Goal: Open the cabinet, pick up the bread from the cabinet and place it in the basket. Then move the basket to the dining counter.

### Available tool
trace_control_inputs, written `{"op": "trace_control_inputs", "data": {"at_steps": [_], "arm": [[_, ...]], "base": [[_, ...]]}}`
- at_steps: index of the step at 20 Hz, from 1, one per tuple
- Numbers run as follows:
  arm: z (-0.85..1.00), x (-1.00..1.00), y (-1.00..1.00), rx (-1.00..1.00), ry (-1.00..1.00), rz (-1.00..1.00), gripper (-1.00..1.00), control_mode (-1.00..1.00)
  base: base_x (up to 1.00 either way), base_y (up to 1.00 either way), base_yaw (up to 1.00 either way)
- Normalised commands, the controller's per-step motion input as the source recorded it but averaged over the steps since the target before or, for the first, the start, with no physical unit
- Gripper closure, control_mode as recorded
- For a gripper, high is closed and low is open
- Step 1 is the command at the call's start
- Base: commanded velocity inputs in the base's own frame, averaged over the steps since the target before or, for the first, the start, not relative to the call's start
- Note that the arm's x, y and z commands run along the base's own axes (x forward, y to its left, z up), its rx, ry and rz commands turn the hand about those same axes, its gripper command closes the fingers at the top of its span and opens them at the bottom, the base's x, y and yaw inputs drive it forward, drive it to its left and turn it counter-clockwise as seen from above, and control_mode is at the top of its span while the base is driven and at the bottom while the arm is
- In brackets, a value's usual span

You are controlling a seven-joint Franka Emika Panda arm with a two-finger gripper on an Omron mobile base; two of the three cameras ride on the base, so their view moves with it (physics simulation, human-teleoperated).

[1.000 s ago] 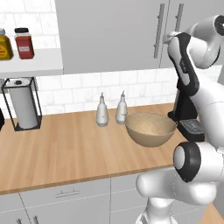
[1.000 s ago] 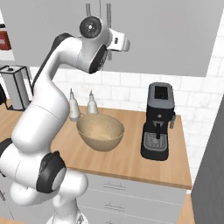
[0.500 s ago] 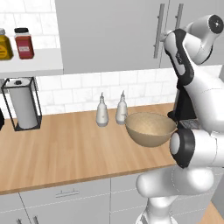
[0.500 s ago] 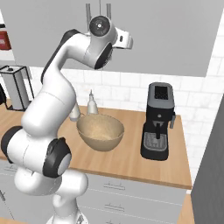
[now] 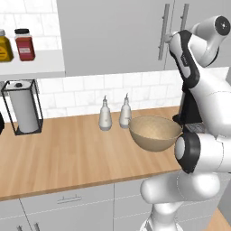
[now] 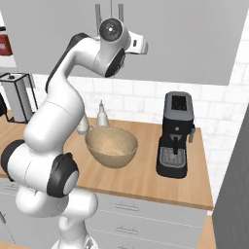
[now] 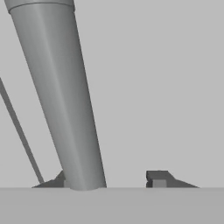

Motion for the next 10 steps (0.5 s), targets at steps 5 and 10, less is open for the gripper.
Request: {"op": "trace_control_inputs", "data": {"at_steps": [5,10], "arm": [[-0.33,0.12,-0.75,0.00,0.00,-0.04,1.00,-1.00],[-0.08,-0.07,-1.00,0.01,-0.05,-0.08,1.00,-1.00]], "base": [[0.00,0.00,0.00],[0.00,0.00,0.00]]}}
